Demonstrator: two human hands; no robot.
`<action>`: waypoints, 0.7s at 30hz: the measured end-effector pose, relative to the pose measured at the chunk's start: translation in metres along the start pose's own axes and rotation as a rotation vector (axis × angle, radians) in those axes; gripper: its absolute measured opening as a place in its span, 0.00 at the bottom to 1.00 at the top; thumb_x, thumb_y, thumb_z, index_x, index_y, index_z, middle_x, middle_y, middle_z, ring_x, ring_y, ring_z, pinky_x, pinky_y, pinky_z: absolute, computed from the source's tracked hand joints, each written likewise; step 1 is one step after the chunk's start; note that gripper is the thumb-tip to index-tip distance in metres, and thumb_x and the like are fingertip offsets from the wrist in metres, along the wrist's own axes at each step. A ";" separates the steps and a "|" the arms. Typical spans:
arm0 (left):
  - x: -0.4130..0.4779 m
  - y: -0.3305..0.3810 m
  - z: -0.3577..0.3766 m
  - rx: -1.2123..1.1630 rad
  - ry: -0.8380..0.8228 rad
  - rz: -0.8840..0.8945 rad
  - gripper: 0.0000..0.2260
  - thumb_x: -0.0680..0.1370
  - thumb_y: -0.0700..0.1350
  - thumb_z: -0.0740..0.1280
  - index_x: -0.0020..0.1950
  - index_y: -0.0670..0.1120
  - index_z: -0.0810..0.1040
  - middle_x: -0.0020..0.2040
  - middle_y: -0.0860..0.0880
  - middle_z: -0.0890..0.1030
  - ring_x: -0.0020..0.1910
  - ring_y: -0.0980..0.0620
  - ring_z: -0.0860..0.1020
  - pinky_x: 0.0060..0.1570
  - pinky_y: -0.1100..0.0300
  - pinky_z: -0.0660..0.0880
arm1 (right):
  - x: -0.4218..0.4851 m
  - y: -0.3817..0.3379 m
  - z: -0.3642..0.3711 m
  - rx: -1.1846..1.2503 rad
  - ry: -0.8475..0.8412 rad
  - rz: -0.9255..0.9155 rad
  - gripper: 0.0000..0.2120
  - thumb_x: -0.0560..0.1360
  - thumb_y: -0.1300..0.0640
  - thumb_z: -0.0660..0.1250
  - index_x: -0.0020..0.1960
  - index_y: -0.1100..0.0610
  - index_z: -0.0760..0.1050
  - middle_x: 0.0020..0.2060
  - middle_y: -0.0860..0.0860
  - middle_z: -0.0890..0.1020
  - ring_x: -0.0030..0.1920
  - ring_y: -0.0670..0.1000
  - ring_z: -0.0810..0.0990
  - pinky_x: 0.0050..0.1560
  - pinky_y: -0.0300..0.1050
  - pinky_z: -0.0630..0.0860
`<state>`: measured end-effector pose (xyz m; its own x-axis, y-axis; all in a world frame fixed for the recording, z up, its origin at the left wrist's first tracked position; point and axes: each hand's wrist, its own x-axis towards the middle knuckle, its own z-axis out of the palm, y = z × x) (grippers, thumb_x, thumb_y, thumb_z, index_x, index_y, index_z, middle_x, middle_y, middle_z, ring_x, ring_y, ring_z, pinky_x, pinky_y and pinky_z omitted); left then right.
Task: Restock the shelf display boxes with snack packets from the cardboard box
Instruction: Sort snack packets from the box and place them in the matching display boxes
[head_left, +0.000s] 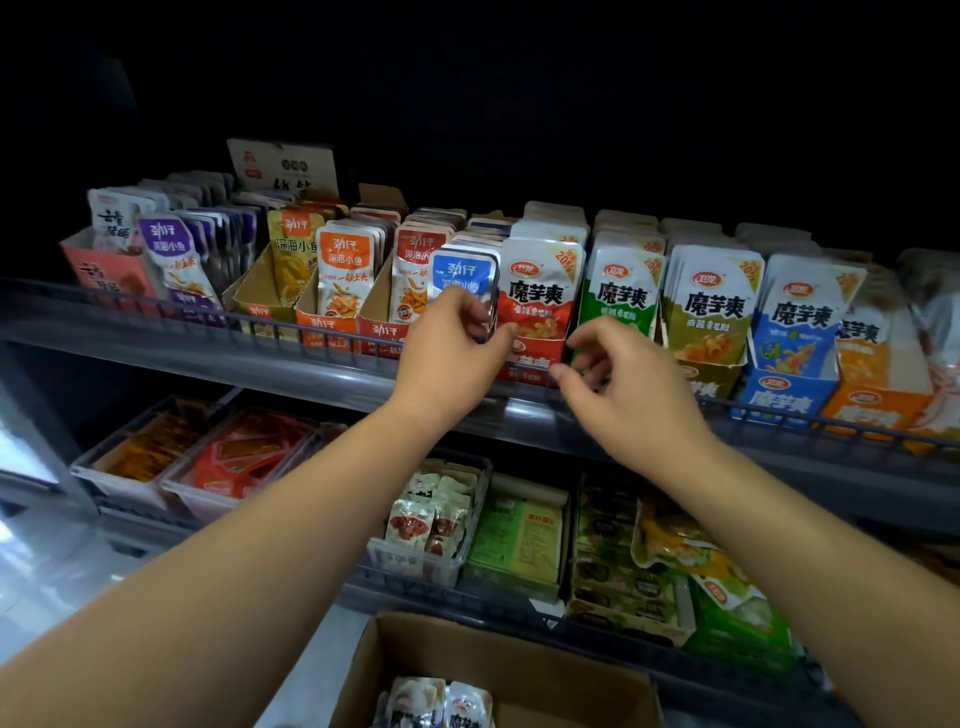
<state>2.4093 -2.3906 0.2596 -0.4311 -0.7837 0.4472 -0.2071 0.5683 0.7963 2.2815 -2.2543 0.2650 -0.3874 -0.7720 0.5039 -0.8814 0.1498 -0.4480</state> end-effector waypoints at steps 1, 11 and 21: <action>-0.004 -0.001 -0.002 0.011 0.005 0.000 0.10 0.78 0.49 0.74 0.49 0.48 0.74 0.42 0.52 0.77 0.38 0.57 0.75 0.41 0.61 0.73 | -0.009 0.000 0.005 0.029 -0.029 -0.007 0.10 0.77 0.50 0.70 0.56 0.49 0.74 0.43 0.42 0.77 0.42 0.44 0.77 0.45 0.50 0.79; -0.127 -0.092 -0.025 0.344 -0.160 -0.101 0.10 0.79 0.55 0.67 0.49 0.49 0.79 0.42 0.50 0.81 0.43 0.47 0.81 0.44 0.49 0.79 | -0.137 0.027 0.101 -0.034 -0.367 -0.010 0.15 0.79 0.45 0.65 0.64 0.49 0.75 0.53 0.45 0.80 0.52 0.48 0.79 0.51 0.46 0.78; -0.284 -0.204 -0.009 0.573 -0.593 -0.397 0.11 0.81 0.51 0.66 0.60 0.49 0.79 0.55 0.44 0.80 0.53 0.41 0.80 0.51 0.50 0.78 | -0.269 0.083 0.214 -0.142 -0.867 0.100 0.19 0.80 0.45 0.63 0.69 0.50 0.73 0.62 0.49 0.78 0.63 0.52 0.74 0.59 0.48 0.75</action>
<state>2.5818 -2.2861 -0.0264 -0.5827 -0.7809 -0.2252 -0.7724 0.4459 0.4523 2.3703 -2.1662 -0.0657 -0.1746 -0.9391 -0.2959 -0.9019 0.2731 -0.3347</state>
